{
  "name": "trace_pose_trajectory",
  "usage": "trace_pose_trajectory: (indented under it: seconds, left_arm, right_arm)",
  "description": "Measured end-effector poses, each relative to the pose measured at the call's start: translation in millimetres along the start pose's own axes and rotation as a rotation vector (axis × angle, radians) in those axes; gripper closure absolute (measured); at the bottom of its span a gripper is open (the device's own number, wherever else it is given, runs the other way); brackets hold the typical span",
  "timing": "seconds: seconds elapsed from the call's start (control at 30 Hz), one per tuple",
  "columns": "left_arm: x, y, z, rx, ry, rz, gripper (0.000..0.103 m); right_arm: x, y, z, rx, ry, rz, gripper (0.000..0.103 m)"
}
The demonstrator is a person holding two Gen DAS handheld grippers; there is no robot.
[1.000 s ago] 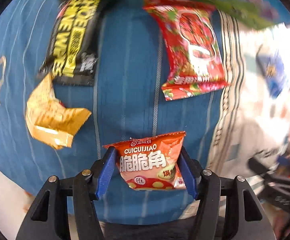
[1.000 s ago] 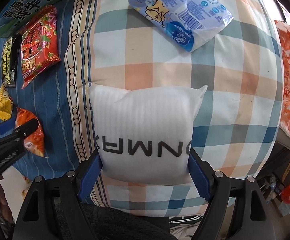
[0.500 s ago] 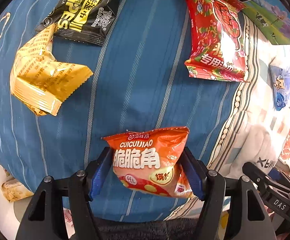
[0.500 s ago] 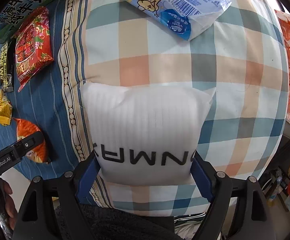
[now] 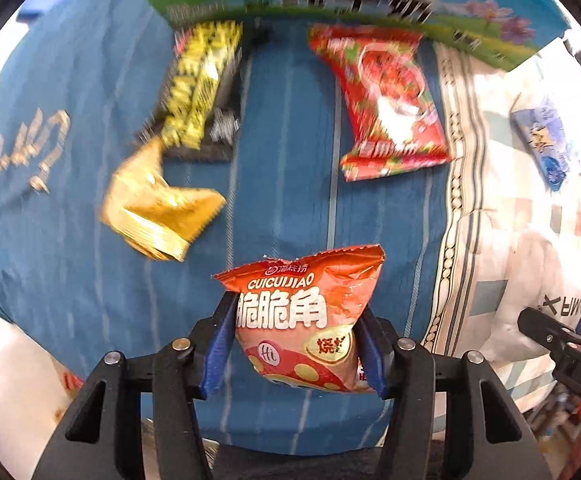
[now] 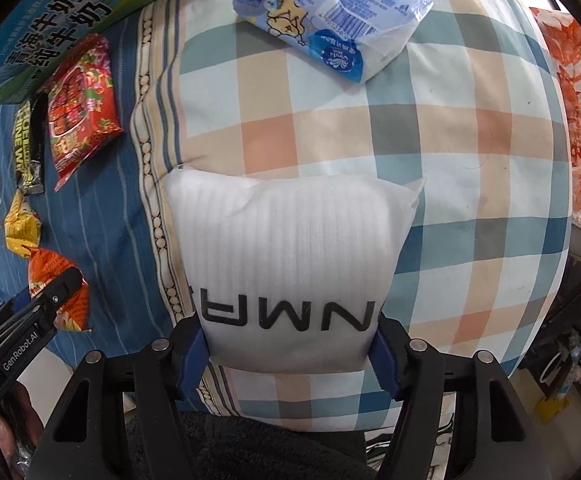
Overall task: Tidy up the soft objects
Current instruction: 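Carry both packs into the cardboard box and lower them inside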
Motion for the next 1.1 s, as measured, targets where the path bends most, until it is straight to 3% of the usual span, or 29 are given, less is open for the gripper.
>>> trace_pose_trajectory:
  seconds: [0.17,0.3,0.5,0.73,0.9,1.1]
  left_arm:
    - [41.2,-4.2,-35.5,-0.066,0.066,-0.089,0.051]
    - [76.0,-9.4,-57.7,-0.085,0.063,-0.157,0.052]
    - [123.5,9.2,-55.9,-0.089,0.032,-0.224,0.052]
    - [169.7,29.2,-49.5,-0.104,-0.018,-0.32,0.052]
    - [214.5,57.1,-55.6,-0.142,-0.051,-0.391,0.052]
    - [242.4,110.7,-56.7,-0.181,-0.086,-0.417,0.052]
  right_arm:
    - [26.2,-13.4,-2.9,0.032,0.011,-0.082,0.036]
    - [57.8,-19.4,-3.2,0.069,0.0,-0.165,0.037]
    - [128.9,-11.3,-0.9,0.11,0.007,-0.285,0.037]
    - [171.7,-6.4,8.6,0.132,0.057,-0.359,0.037]
    - [206.8,-2.1,27.0,0.136,0.106,-0.416,0.037]
    - [251.7,20.9,38.8,0.122,0.125,-0.498,0.037]
Point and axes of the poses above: each gripper's, at about its wrist camera, not at the fingertips, and x roughly against the way its jaws point, z to its left, y to its top, the point moved 1 cm from there along -x, roughly the way its jaws point, and after that the axes turned 14 degrees about -y, right-handed, at the moved point
